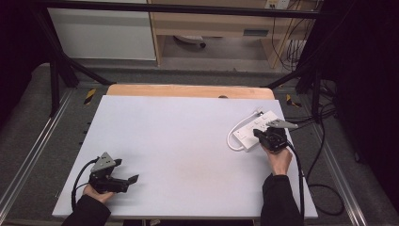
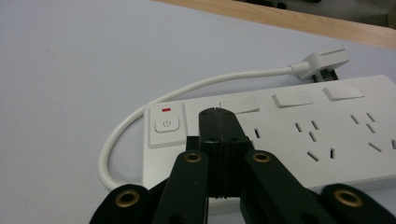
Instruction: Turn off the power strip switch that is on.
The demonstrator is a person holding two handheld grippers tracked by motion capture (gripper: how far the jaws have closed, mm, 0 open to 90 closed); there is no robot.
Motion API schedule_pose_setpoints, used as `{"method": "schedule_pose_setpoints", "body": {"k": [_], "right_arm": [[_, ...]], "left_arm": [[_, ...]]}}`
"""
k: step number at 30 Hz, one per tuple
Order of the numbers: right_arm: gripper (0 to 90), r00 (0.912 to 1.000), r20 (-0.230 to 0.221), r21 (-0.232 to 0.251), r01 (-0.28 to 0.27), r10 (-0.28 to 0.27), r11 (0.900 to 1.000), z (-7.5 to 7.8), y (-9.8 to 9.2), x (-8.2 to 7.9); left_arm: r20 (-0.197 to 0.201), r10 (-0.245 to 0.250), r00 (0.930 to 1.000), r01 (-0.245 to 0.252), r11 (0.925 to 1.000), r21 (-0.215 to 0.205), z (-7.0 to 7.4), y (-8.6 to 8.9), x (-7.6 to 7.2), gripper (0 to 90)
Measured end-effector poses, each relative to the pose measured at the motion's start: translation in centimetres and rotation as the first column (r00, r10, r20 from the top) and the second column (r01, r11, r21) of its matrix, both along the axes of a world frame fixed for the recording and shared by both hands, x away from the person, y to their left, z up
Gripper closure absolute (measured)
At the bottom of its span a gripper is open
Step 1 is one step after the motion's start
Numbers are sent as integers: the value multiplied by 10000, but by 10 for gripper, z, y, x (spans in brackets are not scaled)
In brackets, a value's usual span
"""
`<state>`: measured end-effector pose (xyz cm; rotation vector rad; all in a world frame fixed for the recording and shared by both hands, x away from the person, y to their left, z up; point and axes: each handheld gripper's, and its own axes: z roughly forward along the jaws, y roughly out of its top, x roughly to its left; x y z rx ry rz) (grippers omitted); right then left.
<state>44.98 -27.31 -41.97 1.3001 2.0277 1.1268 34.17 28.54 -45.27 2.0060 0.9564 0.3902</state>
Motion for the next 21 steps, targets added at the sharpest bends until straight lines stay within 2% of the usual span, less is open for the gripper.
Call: {"method": "schedule_pose_setpoints", "body": {"k": [21], "right_arm": [[900, 9999, -143, -284, 89, -93, 9996, -1, 9, 27]], "left_arm": [[-21, 86, 10000, -86, 10000, 8, -1, 1, 1, 35]]}}
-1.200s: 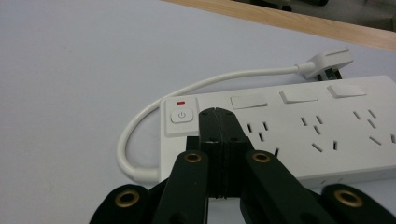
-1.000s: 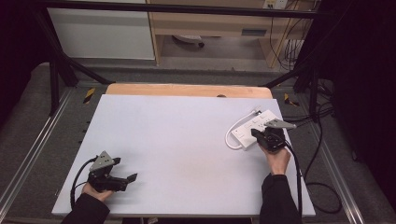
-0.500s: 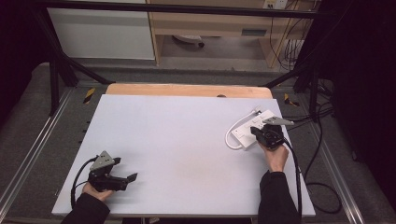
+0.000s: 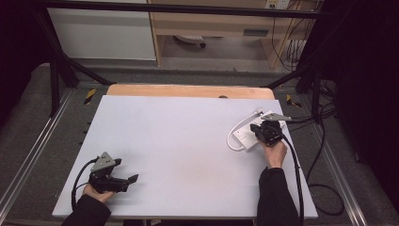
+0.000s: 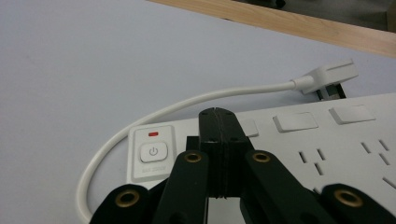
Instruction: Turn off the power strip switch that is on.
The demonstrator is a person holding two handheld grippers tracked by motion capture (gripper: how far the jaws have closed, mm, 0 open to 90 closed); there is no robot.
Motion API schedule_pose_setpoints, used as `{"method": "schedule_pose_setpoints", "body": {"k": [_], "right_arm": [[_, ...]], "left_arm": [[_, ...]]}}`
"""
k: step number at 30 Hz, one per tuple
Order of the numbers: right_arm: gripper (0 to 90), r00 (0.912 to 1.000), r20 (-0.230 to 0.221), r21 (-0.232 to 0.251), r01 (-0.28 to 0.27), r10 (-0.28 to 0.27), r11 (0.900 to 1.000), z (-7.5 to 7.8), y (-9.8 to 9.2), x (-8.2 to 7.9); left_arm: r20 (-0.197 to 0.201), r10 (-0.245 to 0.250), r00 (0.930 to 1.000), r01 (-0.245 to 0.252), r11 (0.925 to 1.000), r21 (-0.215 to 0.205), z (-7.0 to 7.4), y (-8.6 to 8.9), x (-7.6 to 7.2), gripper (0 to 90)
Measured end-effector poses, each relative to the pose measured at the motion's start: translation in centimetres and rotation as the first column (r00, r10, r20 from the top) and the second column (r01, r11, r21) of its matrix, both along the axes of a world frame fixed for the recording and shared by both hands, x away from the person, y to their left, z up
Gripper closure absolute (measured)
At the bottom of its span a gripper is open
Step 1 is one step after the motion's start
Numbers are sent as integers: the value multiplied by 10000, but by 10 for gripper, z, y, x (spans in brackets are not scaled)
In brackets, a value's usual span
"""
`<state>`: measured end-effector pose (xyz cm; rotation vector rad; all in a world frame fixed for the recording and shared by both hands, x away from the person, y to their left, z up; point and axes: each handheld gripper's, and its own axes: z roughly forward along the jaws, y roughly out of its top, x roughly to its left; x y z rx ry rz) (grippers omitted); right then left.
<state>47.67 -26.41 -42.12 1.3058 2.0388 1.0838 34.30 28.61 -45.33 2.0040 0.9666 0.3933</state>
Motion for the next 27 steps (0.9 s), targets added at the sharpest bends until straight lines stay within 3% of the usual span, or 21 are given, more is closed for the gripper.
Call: {"method": "schedule_pose_setpoints", "body": {"k": [27], "right_arm": [[900, 9989, -164, -226, 446, -450, 9987, -12, -2, 21]], "left_arm": [[16, -13, 10000, 13, 10000, 85, 0, 0, -1, 35]]}}
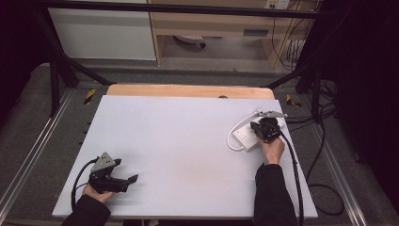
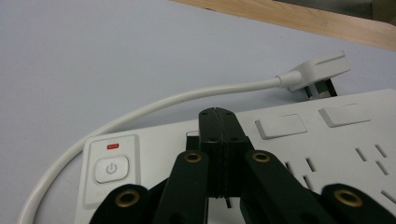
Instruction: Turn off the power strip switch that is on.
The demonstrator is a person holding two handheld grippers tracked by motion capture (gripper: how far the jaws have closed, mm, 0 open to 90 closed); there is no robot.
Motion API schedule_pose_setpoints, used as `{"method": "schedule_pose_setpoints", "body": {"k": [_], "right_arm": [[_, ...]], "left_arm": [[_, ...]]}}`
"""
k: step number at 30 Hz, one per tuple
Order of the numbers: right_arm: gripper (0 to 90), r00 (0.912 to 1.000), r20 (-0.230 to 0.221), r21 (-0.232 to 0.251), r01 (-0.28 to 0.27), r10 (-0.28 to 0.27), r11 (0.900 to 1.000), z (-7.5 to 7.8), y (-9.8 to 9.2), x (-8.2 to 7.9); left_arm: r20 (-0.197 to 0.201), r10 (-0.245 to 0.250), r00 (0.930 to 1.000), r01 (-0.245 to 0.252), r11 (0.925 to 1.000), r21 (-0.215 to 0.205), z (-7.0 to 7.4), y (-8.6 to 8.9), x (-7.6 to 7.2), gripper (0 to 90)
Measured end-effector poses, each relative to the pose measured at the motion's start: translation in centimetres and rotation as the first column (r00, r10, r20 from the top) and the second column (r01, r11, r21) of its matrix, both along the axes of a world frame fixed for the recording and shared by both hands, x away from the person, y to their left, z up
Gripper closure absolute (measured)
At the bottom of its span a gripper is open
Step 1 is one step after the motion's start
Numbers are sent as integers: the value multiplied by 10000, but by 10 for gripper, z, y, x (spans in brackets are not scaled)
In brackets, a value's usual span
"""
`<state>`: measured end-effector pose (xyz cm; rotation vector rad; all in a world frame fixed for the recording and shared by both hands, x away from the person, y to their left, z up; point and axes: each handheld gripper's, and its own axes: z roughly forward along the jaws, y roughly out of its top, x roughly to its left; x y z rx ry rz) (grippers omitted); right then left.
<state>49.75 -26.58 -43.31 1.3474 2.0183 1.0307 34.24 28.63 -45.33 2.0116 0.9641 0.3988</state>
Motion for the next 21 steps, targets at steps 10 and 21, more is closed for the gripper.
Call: {"method": "schedule_pose_setpoints", "body": {"k": [10, 21], "right_arm": [[900, 9999, -39, -137, 98, -98, 9999, -4, 0, 3], [900, 9996, -17, -158, 290, -290, 9995, -6, -3, 4]], "left_arm": [[-13, 13, 10000, -13, 10000, 3, 0, 0, 0, 35], [-5, 9, 10000, -9, 10000, 16, 0, -1, 0, 35]]}}
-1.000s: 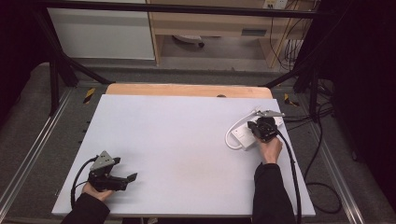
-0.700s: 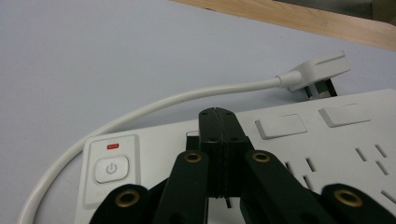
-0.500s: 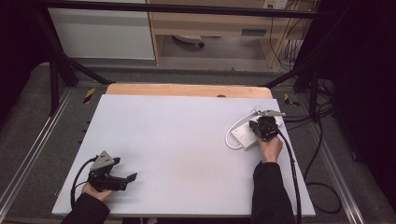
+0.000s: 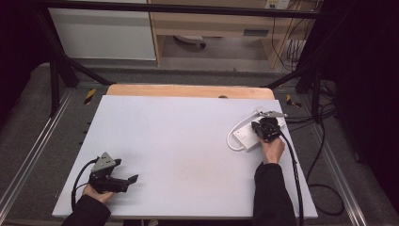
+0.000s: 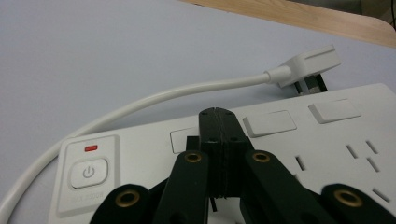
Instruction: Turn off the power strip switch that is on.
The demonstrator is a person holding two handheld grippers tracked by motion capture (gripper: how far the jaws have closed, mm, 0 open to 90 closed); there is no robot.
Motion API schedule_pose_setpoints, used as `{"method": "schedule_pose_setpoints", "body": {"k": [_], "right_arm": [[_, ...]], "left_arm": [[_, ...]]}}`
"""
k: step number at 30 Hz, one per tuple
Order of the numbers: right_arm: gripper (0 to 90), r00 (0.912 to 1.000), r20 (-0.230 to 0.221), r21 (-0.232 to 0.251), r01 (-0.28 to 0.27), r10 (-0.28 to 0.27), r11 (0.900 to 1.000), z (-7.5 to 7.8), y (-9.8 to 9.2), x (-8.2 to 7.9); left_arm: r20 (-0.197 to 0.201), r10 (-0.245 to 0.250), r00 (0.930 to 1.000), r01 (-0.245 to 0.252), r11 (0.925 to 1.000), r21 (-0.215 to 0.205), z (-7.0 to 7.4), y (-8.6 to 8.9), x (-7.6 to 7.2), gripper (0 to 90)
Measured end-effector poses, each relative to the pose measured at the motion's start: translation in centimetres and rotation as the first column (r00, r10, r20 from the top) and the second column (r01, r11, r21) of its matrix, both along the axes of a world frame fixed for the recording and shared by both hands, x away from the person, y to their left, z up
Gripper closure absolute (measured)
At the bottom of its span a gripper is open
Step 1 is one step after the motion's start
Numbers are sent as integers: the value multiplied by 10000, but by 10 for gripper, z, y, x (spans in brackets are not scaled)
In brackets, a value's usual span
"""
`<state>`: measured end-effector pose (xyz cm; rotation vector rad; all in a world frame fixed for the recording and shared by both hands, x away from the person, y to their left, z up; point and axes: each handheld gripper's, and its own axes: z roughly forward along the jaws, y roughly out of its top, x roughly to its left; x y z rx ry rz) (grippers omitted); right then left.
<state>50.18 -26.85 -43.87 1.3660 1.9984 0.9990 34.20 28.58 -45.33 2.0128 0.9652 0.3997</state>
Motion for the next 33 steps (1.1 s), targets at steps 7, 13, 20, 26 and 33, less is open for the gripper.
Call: {"method": "schedule_pose_setpoints", "body": {"k": [7, 13, 20, 26, 33], "right_arm": [[900, 9998, 161, -5, -80, 80, 10000, 2, 1, -1], [900, 9999, 128, -91, -82, 83, 9999, 0, 0, 0], [900, 9998, 179, -79, -111, 112, 9999, 0, 1, 1], [900, 9997, 240, -148, -91, 94, 9998, 0, 2, 1], [900, 9994, 310, -294, -131, 140, 9995, -1, 3, 1]], "left_arm": [[-15, 2, 10000, -2, 10000, 13, 0, 0, 0, 35], [-19, 7, 10000, -7, 10000, -3, 0, 0, 0, 36], [-10, 11, 10000, -11, 10000, 13, 0, 0, 0, 36], [0, 4, 10000, -4, 10000, 22, 0, 0, 0, 36], [1, 7, 10000, -7, 10000, 32, 0, 0, 0, 36]]}}
